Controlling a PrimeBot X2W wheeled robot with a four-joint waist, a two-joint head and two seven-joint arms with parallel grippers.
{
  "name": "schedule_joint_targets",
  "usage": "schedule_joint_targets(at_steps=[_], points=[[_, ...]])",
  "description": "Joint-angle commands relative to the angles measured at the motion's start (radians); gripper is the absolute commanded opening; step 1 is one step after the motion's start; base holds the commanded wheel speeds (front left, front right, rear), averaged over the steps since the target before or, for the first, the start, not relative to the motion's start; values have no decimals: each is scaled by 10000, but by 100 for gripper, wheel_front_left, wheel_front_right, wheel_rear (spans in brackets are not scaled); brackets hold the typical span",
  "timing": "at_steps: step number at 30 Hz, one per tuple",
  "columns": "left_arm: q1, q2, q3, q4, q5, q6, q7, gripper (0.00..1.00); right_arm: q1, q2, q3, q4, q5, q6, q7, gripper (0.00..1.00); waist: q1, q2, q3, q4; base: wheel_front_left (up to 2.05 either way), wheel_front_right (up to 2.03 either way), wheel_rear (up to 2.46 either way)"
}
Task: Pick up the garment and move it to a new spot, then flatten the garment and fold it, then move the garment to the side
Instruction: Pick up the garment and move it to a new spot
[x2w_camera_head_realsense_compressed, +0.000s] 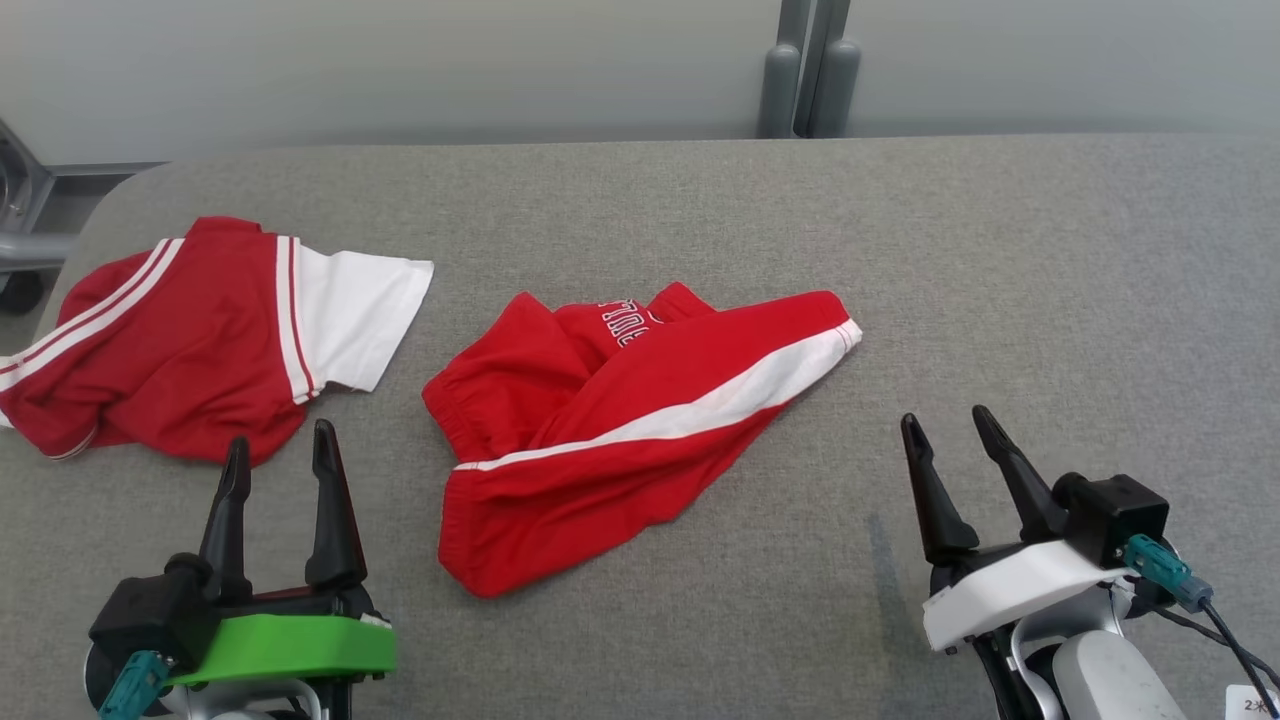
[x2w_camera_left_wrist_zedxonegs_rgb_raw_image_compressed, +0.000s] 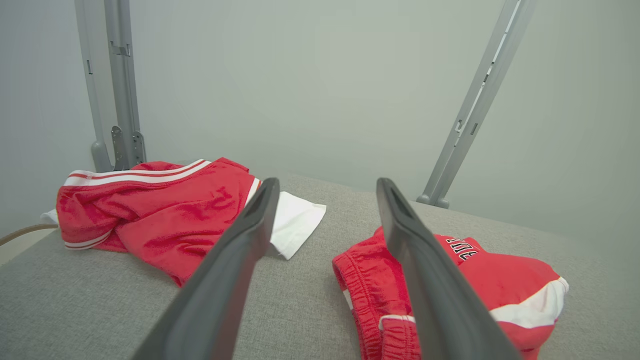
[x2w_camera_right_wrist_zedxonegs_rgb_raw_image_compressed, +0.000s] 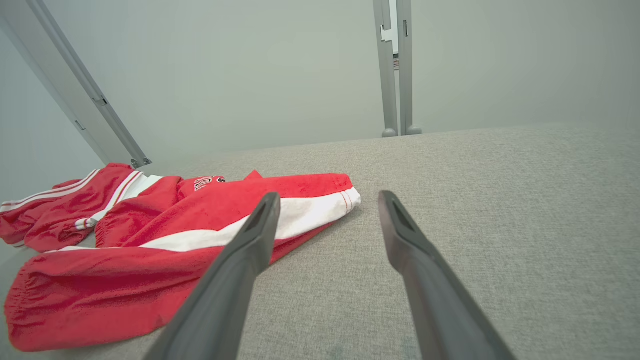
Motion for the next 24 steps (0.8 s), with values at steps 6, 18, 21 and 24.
schedule_joint_targets(at_steps=[6, 18, 21, 24], points=[[31, -646, 879, 91, 688, -867, -16, 100, 213, 29, -255, -27, 90, 1, -541, 100, 0, 0, -446, 338, 0, 0, 0], [243, -359, 502, 2062, 1074, -2308, 78, 100, 803, 3, -311, 580, -634, 1, -651, 100, 0, 0, -1218, 421, 0, 0, 0], [294, -216, 340, 2310, 1101, -2356, 199, 100, 873, 4, -398, 670, -749, 1, -598, 100, 0, 0, -1268, 423, 0, 0, 0], [309, -213, 354, 2385, 1025, -2365, 156, 100, 917, 13, -455, 693, -793, 1, -562, 100, 0, 0, -1291, 422, 0, 0, 0]])
